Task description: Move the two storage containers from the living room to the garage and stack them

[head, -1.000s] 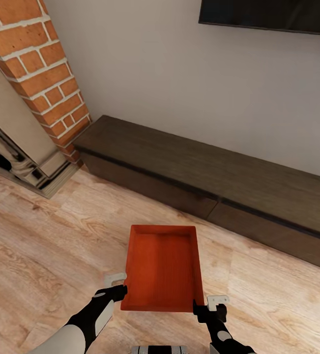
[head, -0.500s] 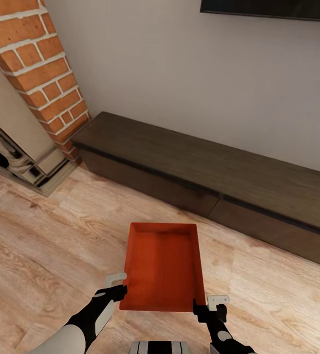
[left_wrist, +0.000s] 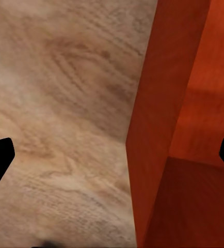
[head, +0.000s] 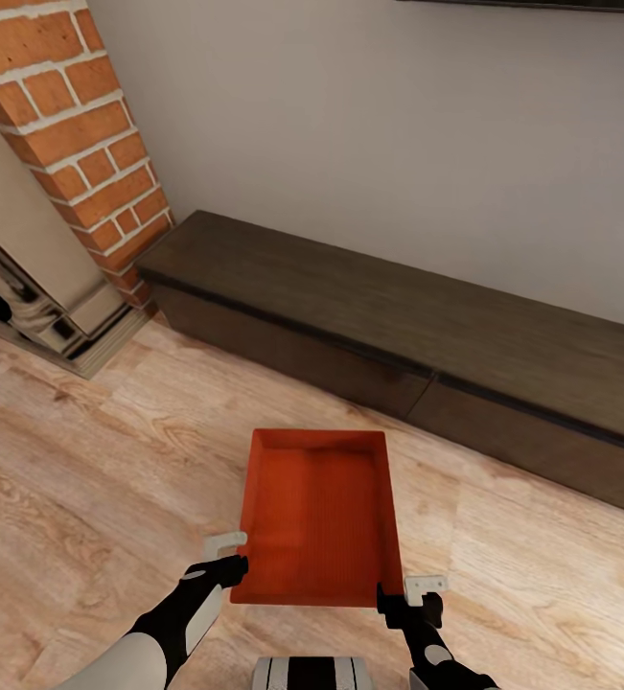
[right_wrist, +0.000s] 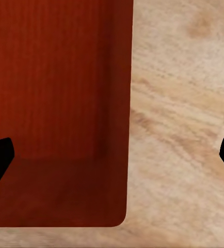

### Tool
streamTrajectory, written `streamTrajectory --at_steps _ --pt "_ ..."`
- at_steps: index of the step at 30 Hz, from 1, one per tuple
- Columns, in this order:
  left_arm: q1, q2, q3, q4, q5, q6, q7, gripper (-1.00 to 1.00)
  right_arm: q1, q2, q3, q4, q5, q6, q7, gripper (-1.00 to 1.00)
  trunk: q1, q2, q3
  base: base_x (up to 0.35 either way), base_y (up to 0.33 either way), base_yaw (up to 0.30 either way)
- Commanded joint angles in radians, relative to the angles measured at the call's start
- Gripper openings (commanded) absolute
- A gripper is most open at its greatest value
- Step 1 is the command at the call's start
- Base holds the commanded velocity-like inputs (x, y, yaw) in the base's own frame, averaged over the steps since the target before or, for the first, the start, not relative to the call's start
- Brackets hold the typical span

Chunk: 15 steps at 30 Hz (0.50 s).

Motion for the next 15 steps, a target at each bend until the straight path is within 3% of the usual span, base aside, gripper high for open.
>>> streamTrajectory --at_steps 1,7,15 --pt "0.000 0.001 -0.009 -0.002 0.009 0.005 0.008 1.00 -0.001 0.000 0.009 0.001 -0.010 -0.003 -0.003 1.00 0.004 -0.007 -0.004 0.000 0.000 0.000" --pt "0.000 0.001 -0.009 -0.003 0.009 0.005 0.008 1.00 -0.001 0.000 0.009 0.001 -0.010 -0.003 -0.003 1.00 0.027 -0.049 -0.023 0.000 0.000 0.000" --pt "0.004 -0.007 -0.012 0.023 0.008 -0.017 0.008 1.00 -0.001 0.003 0.008 0.001 -0.008 -0.011 0.004 1.00 0.027 -0.049 -0.023 0.000 0.000 0.000"
